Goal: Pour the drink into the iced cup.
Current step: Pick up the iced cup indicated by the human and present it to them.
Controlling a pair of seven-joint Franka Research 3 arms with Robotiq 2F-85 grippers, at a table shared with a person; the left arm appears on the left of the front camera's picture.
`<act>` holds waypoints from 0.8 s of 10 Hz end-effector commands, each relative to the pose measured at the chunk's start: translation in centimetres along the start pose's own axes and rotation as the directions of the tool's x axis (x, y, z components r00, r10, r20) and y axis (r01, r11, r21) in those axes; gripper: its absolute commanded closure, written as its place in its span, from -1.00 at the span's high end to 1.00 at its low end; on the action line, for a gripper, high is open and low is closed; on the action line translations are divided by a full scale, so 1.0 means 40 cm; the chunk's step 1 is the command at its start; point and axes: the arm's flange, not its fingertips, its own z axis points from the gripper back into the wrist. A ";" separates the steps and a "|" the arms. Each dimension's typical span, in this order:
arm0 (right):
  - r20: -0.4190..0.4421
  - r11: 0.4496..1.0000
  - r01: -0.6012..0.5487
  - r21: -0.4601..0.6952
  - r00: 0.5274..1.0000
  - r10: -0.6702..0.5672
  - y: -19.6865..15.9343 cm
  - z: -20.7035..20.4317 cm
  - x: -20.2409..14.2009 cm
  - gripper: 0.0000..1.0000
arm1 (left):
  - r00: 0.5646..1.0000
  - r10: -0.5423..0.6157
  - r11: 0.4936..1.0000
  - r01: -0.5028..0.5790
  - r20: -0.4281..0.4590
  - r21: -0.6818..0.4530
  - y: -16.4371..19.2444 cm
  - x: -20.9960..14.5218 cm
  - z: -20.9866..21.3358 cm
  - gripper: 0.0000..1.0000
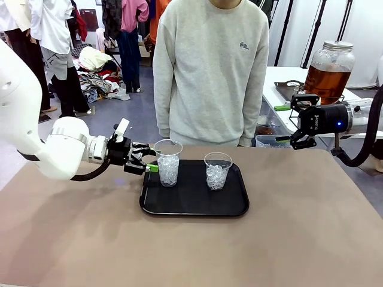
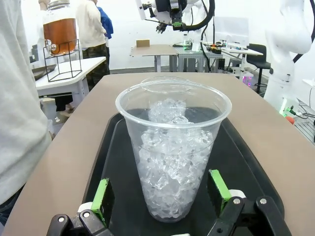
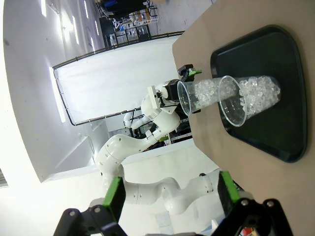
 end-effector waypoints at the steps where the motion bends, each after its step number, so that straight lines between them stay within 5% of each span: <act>1: 0.005 1.000 0.000 0.001 1.000 0.000 0.001 0.000 -0.001 1.00 | 1.000 0.020 1.000 -0.020 0.018 0.012 0.010 0.002 -0.023 1.00; 8: 0.005 1.000 0.000 0.001 1.000 0.000 0.001 0.000 -0.001 1.00 | 0.999 0.025 0.999 -0.026 0.046 0.024 -0.004 -0.006 -0.071 1.00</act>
